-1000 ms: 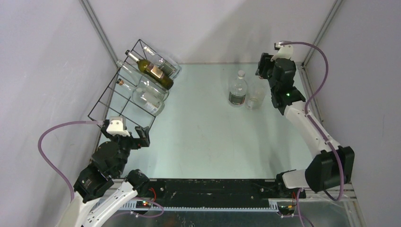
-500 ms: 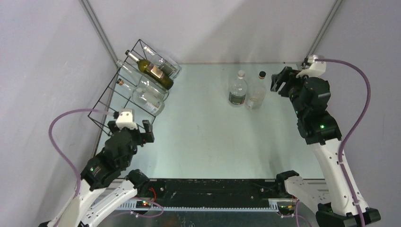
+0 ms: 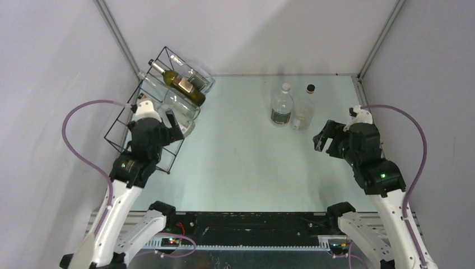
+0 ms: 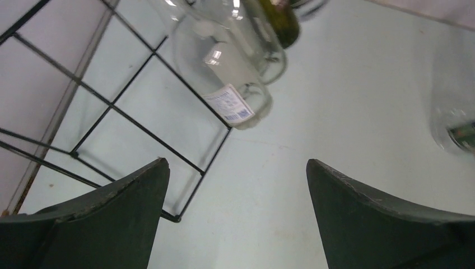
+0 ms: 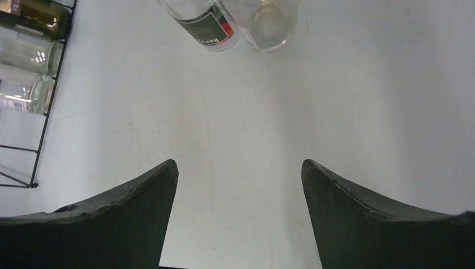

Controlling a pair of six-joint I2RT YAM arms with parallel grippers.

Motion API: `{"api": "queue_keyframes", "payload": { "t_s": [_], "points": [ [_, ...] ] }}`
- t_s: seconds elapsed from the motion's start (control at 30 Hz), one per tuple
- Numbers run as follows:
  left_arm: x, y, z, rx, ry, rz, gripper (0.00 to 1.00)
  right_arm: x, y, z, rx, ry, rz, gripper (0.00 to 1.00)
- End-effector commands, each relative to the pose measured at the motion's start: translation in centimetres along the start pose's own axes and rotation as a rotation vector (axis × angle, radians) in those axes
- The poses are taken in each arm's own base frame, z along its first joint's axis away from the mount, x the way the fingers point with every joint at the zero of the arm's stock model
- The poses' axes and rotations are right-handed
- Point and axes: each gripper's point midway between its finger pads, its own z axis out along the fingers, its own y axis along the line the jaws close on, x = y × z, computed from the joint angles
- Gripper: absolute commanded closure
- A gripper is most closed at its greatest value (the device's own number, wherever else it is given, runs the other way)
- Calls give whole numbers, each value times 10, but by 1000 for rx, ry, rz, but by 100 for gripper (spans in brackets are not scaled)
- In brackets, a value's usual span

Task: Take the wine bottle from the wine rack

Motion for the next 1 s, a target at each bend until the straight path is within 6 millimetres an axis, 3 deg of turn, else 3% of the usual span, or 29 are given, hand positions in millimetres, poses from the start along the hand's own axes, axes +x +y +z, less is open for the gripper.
{"api": "queue_keyframes", "payload": {
  "t_s": [0.0,0.1,0.3,0.4,0.73,0.97],
  "points": [
    [-30,9,18,-2,-14,-163,0,6,-18,-6,101,-13,106,14],
    [-46,21,28,-27,-25,-231,0,6,-20,-9,110,-24,142,11],
    [-73,42,48,-50,-60,-342,0,15,-6,-7,30,40,130,6],
    [-75,56,64,-64,-87,-404,0,17,-6,-1,34,51,137,4],
    [-115,56,111,-20,-187,-466,0,19,-11,-3,41,35,103,6],
    [-101,60,150,-50,-122,-493,1,26,-12,2,36,45,116,6]
  ]
}}
